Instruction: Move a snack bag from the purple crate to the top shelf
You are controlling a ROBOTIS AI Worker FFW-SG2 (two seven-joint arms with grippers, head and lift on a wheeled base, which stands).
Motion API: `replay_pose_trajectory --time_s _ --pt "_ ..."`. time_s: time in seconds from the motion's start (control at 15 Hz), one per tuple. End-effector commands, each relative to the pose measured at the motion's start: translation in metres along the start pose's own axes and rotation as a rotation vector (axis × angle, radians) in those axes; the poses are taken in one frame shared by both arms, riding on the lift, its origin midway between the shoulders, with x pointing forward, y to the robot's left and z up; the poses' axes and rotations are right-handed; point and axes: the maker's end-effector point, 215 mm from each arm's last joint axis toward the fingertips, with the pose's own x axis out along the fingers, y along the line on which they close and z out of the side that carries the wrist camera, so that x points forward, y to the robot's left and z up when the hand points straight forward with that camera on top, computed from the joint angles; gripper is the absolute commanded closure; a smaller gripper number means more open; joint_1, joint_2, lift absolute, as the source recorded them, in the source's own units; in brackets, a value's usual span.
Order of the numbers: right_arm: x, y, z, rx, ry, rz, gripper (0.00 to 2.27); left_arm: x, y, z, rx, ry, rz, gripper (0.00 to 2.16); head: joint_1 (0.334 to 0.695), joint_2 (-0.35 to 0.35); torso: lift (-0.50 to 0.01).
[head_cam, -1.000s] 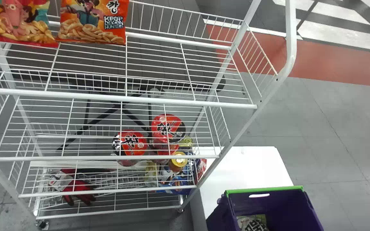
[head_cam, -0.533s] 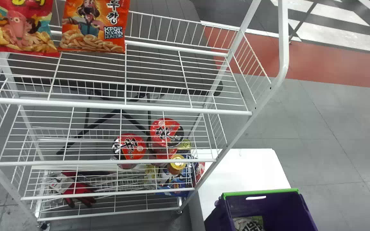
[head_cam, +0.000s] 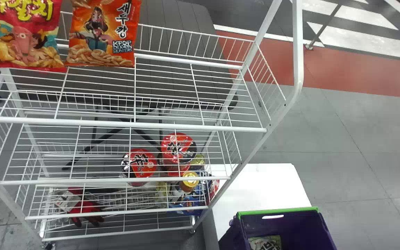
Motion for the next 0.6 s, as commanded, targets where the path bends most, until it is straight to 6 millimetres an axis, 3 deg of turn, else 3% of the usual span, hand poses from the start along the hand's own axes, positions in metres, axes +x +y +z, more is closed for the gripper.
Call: replay_pose_trajectory --time_s 0.0,0.53 --pt "0.0006 0.0003 0.0001 0.0 -0.001 0.001 2.04 -0.0001 0.0 -0.0002 0.0 0.0 0.0 0.07 0.695 -0.35 -0.096" --pt "0.0014 0.0002 0.0017 -0.009 -0.008 0.001 2.04 -0.0002 -0.0008 -0.0004 -0.001 0.001 -0.001 0.07 0.695 -0.35 -0.064"
